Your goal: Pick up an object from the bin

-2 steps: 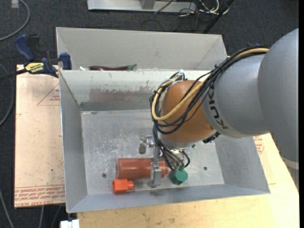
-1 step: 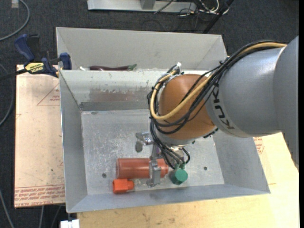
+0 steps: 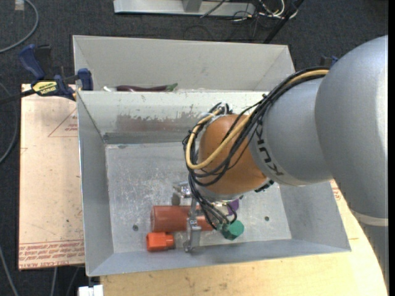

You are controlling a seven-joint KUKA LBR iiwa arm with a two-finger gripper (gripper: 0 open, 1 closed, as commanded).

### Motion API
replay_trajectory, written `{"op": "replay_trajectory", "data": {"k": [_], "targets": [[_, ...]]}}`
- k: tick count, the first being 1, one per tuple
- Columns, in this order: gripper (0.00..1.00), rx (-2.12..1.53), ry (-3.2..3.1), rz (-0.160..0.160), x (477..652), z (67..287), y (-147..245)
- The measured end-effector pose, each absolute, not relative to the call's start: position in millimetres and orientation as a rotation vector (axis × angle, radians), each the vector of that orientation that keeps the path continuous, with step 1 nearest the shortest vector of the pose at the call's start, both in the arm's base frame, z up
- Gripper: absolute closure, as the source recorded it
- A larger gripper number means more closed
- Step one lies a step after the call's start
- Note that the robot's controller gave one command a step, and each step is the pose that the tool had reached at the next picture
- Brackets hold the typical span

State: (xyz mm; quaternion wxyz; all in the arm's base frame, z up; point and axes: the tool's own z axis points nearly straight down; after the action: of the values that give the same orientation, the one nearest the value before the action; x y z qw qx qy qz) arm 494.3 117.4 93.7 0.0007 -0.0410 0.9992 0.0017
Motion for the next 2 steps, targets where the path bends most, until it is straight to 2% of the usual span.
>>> {"op": "replay_trajectory", "data": {"k": [1, 2], "targets": [[1.00, -0.093, 3.136, 0.006, 485.2, 70.0, 118.5], [1.00, -0.093, 3.136, 0.006, 485.2, 70.0, 118.5]]}}
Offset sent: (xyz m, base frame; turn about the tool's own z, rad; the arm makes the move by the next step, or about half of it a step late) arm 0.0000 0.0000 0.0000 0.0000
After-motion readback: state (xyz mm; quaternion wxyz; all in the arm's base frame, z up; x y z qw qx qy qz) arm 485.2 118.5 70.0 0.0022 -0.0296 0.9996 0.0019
